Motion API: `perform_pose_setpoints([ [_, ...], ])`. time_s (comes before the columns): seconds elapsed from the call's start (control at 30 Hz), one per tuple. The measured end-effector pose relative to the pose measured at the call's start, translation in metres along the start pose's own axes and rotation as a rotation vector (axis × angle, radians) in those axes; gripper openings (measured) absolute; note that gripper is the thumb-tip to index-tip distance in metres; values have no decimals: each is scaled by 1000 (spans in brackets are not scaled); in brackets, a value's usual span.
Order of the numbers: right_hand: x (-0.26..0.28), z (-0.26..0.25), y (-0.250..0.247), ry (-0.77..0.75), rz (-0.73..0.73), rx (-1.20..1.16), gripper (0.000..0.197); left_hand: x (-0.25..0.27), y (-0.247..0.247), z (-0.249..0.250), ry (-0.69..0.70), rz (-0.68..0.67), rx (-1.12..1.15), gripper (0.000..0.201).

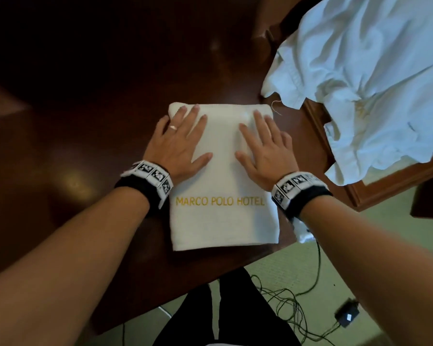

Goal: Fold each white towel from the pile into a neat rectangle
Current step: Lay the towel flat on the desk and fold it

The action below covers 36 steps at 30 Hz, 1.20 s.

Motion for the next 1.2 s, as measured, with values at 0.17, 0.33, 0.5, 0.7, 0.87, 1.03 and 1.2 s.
perform_pose_setpoints([
  [0.17,-37,14,21,-25,-164,69,65,-16,28,-38,-197,-124,42,86],
  [0.33,-20,37,18,216,-150,-96,70,-1,33,-43,-476,-192,230,97],
  [0.5,34,34,15,272,-124,-144,68,48,25,-30,-532,-130,133,89],
  [0.7,87,25,56,543,-204,-550,63,100,59,6,-663,-240,566,80],
  [0.87,115,16,69,693,-152,-798,63,125,85,15,-825,-192,1005,76],
  [1.03,139,5,45,708,-63,-848,46,138,57,26,-725,-98,1056,69],
  [1.2,159,8,-6,725,2,-845,51,133,-16,43,-591,46,934,74],
])
Point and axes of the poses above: each hand's wrist, its own x-axis away from the middle knuckle, its own y-axis out of the palm, z = x × y, the point moved 8 cm from there along -x, towards the middle knuckle, and after that the axes turned 4 degrees about -z, right-handed, at the moved point
